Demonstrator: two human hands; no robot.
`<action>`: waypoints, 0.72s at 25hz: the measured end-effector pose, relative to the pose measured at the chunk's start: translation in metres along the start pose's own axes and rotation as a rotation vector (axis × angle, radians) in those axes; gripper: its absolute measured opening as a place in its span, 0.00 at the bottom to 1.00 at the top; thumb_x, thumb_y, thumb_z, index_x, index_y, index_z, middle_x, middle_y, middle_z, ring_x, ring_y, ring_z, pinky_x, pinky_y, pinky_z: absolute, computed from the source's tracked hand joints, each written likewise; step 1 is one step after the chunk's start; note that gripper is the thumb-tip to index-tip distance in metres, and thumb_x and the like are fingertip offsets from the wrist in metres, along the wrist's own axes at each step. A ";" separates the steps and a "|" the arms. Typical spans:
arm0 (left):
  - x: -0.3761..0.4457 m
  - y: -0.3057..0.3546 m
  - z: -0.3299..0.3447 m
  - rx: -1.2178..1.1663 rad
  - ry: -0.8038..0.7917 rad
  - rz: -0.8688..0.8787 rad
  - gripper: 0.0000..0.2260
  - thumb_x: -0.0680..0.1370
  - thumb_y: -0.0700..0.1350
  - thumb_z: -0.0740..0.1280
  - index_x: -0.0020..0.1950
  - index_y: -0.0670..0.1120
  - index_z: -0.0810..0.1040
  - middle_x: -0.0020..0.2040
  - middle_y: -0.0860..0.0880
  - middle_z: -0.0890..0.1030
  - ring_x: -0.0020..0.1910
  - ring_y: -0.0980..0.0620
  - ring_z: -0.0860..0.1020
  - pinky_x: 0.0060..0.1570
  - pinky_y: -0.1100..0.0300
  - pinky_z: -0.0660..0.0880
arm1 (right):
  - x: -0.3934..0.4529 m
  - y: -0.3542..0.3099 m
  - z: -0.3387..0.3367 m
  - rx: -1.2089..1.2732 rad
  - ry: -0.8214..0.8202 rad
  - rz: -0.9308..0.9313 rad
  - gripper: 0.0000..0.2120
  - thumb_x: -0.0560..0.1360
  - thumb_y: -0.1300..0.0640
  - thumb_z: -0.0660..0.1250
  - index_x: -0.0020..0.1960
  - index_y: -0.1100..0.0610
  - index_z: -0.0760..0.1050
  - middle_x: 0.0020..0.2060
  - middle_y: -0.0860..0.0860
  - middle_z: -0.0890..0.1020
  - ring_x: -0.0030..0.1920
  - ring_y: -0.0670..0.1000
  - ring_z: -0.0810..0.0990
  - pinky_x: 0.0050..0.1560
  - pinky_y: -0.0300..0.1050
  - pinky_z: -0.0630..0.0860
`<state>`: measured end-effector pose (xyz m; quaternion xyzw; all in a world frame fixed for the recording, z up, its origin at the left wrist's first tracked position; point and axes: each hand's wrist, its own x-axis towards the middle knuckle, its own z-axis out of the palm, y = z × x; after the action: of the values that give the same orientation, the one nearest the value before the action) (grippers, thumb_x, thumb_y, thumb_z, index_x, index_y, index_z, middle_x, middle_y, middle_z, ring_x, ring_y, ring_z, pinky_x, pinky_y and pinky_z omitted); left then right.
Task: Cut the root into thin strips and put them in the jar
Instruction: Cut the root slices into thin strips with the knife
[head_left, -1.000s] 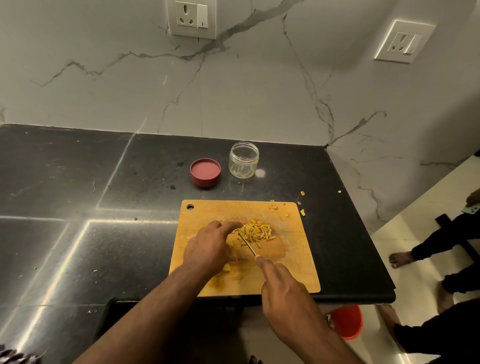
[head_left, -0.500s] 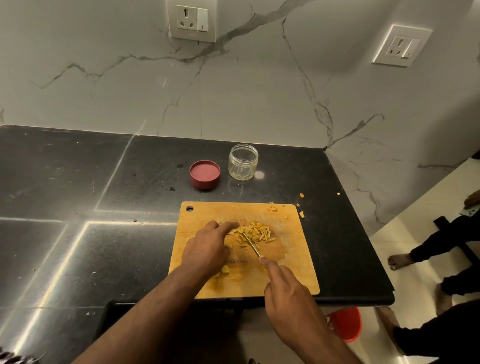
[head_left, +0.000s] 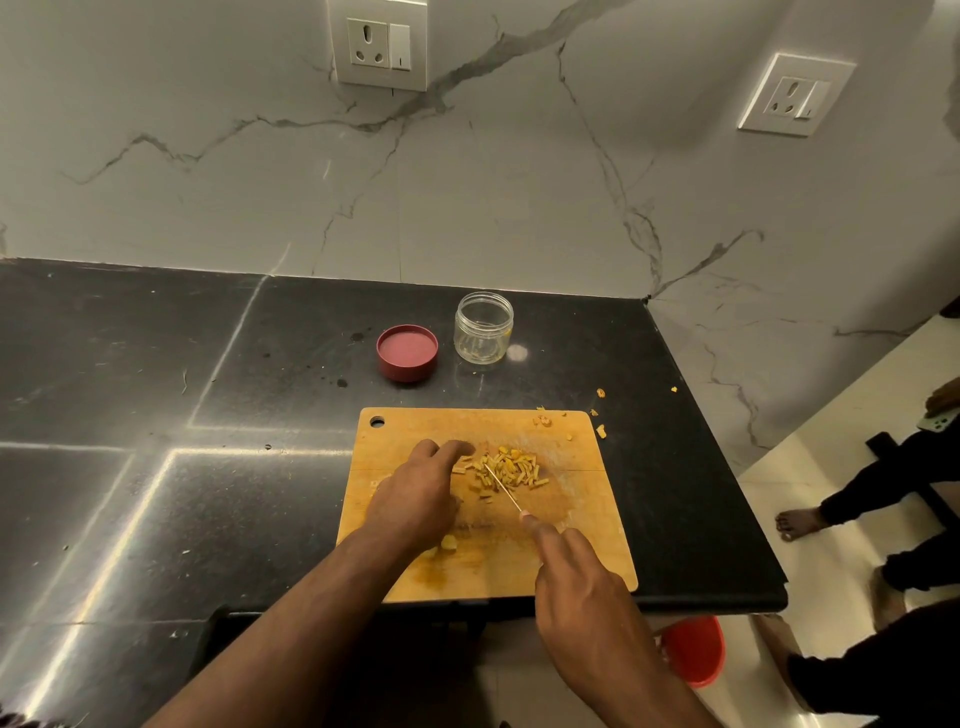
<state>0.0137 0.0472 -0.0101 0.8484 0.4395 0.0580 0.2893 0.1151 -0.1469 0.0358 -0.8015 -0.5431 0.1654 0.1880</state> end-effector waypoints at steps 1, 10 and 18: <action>0.000 -0.001 0.000 -0.011 -0.002 -0.014 0.29 0.78 0.39 0.69 0.73 0.62 0.65 0.68 0.53 0.69 0.62 0.53 0.75 0.52 0.54 0.81 | 0.000 0.000 0.000 0.019 0.006 0.018 0.23 0.83 0.52 0.51 0.76 0.39 0.52 0.57 0.42 0.68 0.44 0.47 0.75 0.44 0.44 0.74; -0.006 -0.004 -0.002 0.005 0.049 -0.078 0.16 0.78 0.48 0.71 0.66 0.54 0.78 0.61 0.54 0.75 0.55 0.55 0.77 0.52 0.56 0.80 | 0.003 -0.001 0.003 0.212 -0.093 0.051 0.21 0.83 0.54 0.54 0.74 0.40 0.61 0.63 0.40 0.72 0.57 0.41 0.74 0.56 0.40 0.74; -0.010 -0.007 0.001 0.021 0.088 -0.079 0.14 0.77 0.49 0.71 0.62 0.53 0.80 0.57 0.54 0.79 0.52 0.54 0.78 0.51 0.53 0.81 | 0.002 0.000 0.004 0.249 -0.045 0.071 0.21 0.83 0.56 0.54 0.75 0.42 0.61 0.66 0.41 0.71 0.61 0.41 0.72 0.60 0.37 0.72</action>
<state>0.0037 0.0420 -0.0134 0.8302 0.4853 0.0793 0.2626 0.1139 -0.1443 0.0323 -0.7868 -0.4938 0.2558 0.2677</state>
